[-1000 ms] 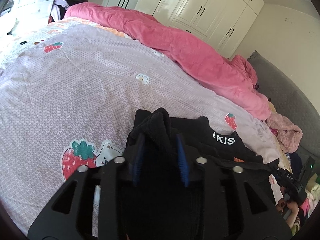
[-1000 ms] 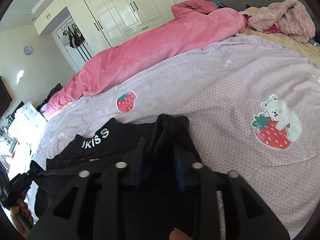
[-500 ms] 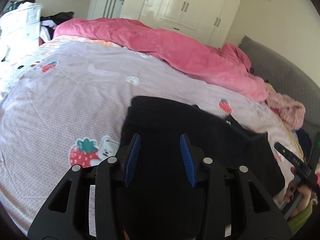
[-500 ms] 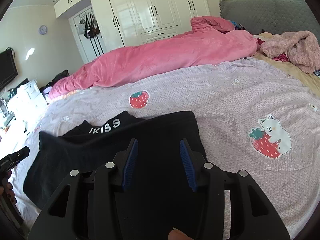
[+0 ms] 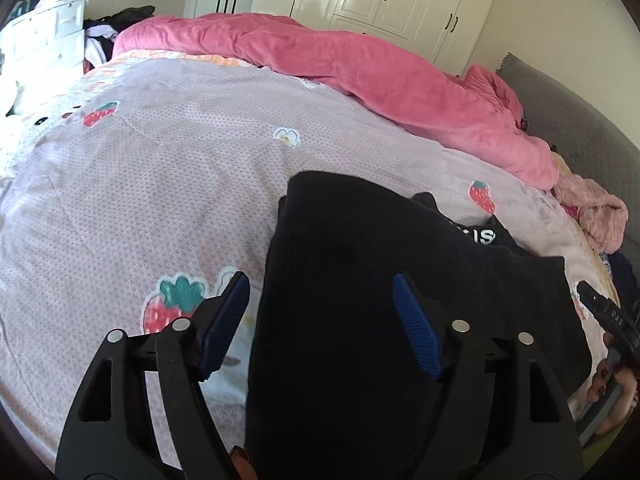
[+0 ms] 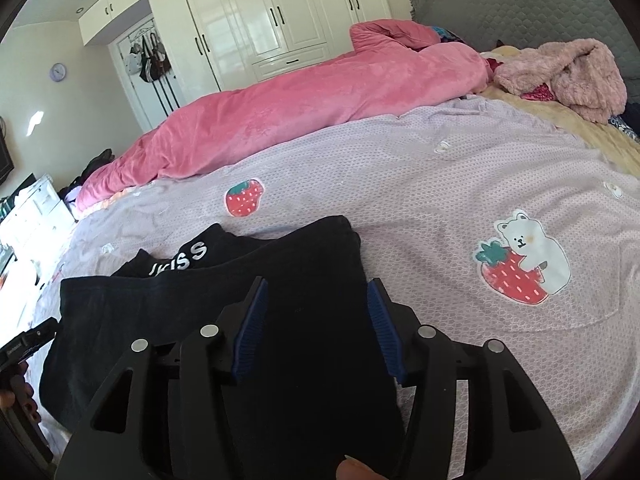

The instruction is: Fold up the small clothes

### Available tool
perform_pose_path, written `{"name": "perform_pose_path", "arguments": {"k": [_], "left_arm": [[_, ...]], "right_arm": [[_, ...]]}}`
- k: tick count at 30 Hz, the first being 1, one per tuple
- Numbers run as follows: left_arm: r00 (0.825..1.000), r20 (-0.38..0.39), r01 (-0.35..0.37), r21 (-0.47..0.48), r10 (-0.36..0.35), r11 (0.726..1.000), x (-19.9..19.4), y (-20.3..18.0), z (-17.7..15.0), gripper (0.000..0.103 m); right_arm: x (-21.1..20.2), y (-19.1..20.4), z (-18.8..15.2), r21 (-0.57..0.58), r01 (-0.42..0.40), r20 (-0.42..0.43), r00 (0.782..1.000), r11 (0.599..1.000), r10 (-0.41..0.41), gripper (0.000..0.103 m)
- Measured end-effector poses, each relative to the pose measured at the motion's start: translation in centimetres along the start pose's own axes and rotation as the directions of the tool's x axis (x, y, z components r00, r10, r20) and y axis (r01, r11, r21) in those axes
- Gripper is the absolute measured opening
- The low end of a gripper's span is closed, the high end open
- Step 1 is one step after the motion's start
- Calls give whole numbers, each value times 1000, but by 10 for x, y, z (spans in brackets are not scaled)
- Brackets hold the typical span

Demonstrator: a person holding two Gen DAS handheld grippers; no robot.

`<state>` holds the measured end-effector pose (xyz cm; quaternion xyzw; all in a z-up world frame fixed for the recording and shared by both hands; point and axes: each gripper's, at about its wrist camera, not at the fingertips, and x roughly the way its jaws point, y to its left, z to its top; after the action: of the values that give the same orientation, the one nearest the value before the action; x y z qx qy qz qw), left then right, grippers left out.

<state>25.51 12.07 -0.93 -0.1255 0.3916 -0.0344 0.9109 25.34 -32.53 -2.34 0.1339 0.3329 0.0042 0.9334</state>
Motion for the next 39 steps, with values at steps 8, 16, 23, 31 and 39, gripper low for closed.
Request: {"name": "perform_pose_path", "arguments": {"k": [8, 16, 23, 31, 39], "left_arm": [[997, -63, 29, -71, -33, 997, 28, 10, 5, 52], [999, -33, 25, -59, -27, 998, 25, 6, 3, 9], [998, 56, 38, -26, -37, 999, -3, 7, 7, 5], [994, 113, 19, -36, -15, 999, -7, 9, 17, 4], [998, 13, -59, -63, 60, 996, 28, 18, 5, 4]], "right_arm": [[22, -8, 8, 5, 50, -42, 998, 999, -49, 57], [37, -12, 7, 26, 3, -78, 997, 1000, -1, 8], [8, -4, 9, -28, 50, 56, 997, 998, -49, 6], [10, 4, 18, -74, 85, 113, 991, 994, -76, 6], [45, 0, 12, -68, 130, -25, 991, 989, -132, 7]]}}
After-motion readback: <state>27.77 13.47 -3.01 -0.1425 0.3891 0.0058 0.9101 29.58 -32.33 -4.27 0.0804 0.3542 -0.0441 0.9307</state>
